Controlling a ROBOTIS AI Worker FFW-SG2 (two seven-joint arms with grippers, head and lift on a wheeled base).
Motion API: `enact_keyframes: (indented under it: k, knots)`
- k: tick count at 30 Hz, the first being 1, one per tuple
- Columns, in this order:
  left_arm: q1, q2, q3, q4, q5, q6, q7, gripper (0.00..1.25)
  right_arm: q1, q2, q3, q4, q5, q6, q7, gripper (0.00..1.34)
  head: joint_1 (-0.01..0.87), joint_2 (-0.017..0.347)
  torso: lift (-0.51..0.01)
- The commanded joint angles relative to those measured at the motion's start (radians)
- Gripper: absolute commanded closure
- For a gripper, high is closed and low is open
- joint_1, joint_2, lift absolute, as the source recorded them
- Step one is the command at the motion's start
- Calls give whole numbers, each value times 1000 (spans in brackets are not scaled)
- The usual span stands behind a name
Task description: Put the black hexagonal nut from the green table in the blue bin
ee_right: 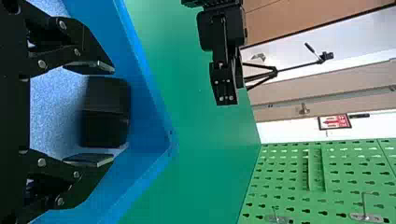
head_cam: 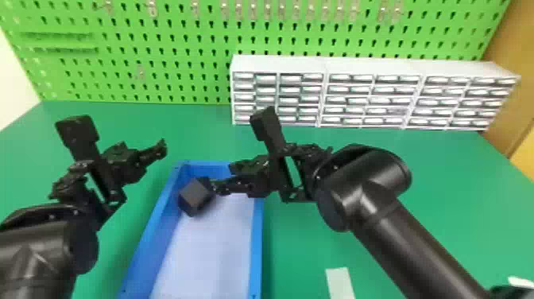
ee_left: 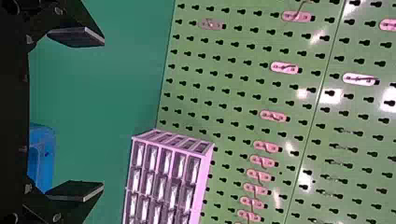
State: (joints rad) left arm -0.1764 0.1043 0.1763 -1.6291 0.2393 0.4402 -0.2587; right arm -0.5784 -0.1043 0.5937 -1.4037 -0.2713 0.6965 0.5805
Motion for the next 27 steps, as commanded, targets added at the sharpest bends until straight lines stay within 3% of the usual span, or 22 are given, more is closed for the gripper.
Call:
enact_keyframes:
  k: [1, 19, 27]
  knots:
    - [0, 0, -1, 0, 0, 0, -1, 186, 0, -2, 3, 0, 0, 0, -1, 541, 666, 32, -100]
    - [1, 0, 0, 0, 2, 0, -1, 186, 3, -3, 5, 0, 0, -8, -1, 532, 666, 32, -100]
    - [5, 0, 5, -2, 5, 0, -1, 186, 34, -11, -58, -9, 41, -11, -1, 521, 666, 32, -100]
